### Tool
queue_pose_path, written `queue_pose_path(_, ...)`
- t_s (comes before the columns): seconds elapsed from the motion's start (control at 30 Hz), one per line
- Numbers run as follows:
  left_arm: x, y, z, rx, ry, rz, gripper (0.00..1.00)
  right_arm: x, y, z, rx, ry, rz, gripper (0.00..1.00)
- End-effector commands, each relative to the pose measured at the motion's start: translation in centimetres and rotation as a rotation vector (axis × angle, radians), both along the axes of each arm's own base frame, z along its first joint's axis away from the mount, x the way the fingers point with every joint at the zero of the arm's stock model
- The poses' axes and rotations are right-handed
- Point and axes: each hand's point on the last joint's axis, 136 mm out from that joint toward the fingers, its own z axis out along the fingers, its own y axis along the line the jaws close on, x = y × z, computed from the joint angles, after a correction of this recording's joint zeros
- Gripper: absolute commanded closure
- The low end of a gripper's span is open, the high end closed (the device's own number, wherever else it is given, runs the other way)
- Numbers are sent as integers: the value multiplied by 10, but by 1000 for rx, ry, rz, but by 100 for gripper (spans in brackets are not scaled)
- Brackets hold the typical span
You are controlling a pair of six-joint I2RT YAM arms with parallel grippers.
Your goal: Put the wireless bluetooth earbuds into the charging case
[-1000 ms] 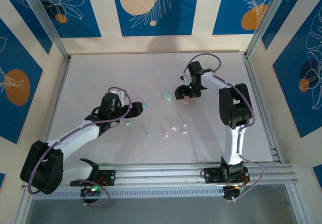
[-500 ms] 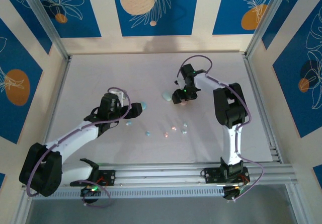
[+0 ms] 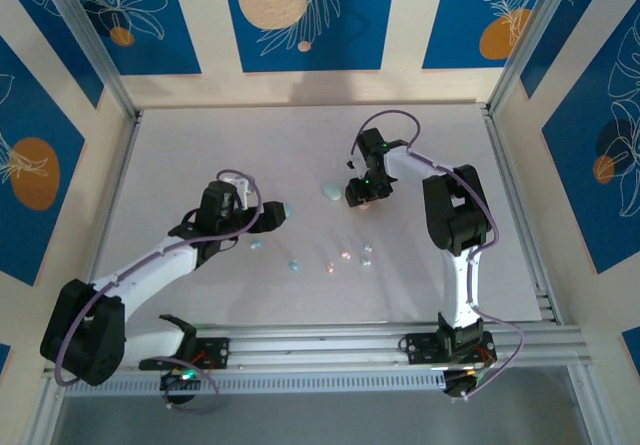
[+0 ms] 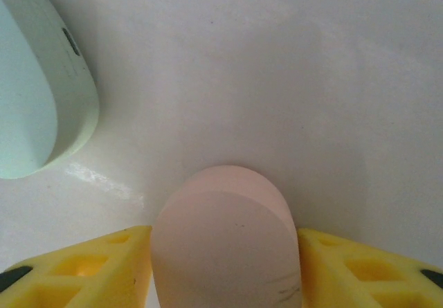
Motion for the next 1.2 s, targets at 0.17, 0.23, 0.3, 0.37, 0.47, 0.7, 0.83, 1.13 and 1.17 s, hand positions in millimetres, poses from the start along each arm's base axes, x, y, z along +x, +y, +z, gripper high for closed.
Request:
queue_pose_path(0.17,-1,-7,13,-22,-30,-30,6,3,-3,-5,-9,-19,13,54)
queue_pose_path(0.23,-3,-5,12,-21,-35,-23,6,3,-2,-4,-7,-22,13,54)
queue_pose_path(0.3,-3,-4,13,-16,-41,-20,6,3,-2,-1,0,-32,14,60)
queue_pose_path(0.37,-2,-3,16,-10,-48,-18,6,4,-1,6,14,-57,12,61)
queue_pose_path(0.47,-1,-1,19,-5,-54,-12,6,4,3,25,57,-119,17,64)
queue_pose_path(0.7,-1,0,34,-32,-87,7,6,-5,15,80,198,-289,37,68)
queue_pose_path(0.83,2,-6,48,-80,-111,0,6,-20,32,110,315,-362,118,68)
queue_pose_path(1.13,4,-39,88,-287,-128,-101,8,-68,79,164,468,-615,467,72)
queue_pose_path(1.17,4,-44,92,-317,-124,-114,9,-75,84,169,480,-650,515,72)
